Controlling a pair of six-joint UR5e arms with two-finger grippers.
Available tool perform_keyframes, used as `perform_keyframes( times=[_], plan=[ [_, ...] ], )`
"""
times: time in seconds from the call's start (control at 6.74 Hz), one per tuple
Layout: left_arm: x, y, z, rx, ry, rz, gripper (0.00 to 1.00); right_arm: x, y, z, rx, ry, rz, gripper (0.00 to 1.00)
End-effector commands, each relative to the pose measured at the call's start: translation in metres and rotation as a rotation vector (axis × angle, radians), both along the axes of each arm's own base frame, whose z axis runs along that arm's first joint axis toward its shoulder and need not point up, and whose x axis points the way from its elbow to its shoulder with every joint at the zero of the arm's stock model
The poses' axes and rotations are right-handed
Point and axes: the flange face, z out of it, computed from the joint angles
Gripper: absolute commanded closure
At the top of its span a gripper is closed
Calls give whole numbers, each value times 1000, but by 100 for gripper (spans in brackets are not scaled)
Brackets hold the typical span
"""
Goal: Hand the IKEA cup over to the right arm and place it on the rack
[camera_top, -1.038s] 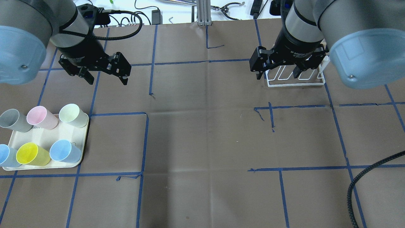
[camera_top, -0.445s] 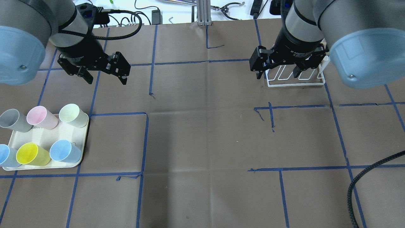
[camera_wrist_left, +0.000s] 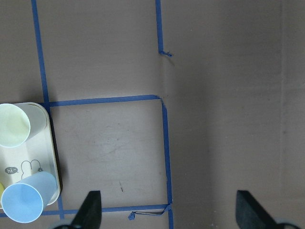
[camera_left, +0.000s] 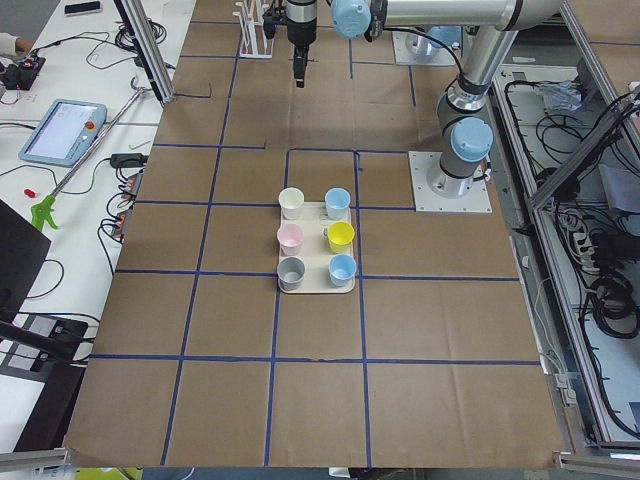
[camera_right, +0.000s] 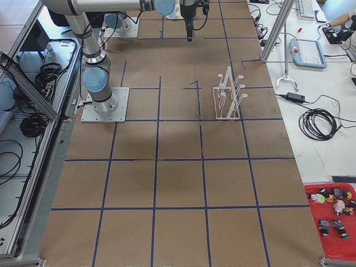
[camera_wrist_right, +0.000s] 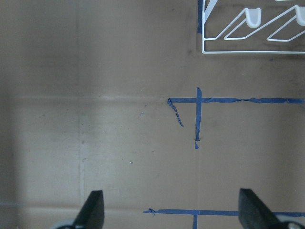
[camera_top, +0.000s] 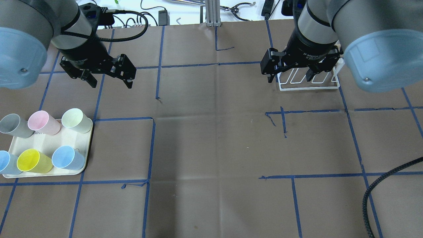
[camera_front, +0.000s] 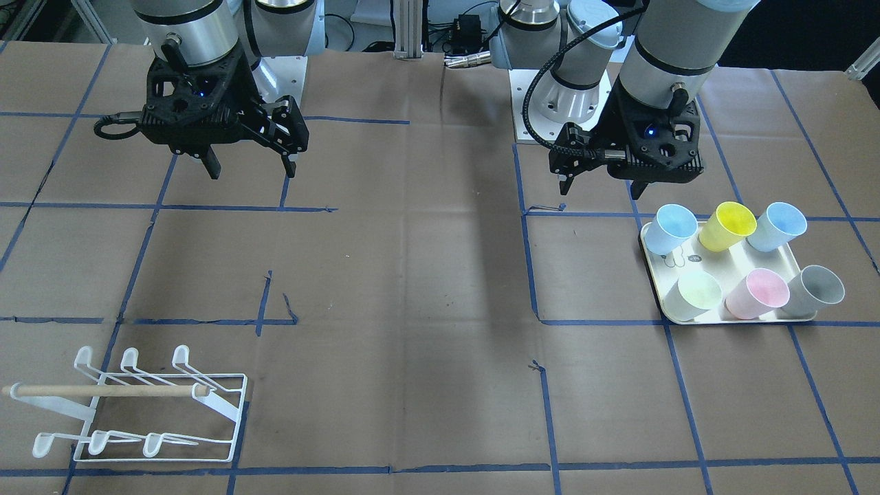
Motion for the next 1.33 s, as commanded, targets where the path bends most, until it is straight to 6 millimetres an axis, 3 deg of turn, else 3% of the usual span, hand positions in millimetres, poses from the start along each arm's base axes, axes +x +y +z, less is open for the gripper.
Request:
perform_keyframes(
  times=[0.0, 0.59, 0.74, 0.89, 1.19],
  plan=[
    [0, 0, 0, -2, 2, -1, 0, 0, 0, 0, -1, 0, 0, 0],
    [4, -1, 2, -5, 0, -4, 0, -1, -2, 0, -3, 0, -2, 0],
    [14, -4, 1, -4, 0, 7, 0, -1, -2, 0, -4, 0, -2, 0],
    [34, -8, 1, -3, -1, 7, 0, -1, -2, 0, -6, -1, -2, 0],
    [96, -16, 1, -5, 6, 10, 0, -1, -2, 1, -7, -1, -2, 0]
  ],
)
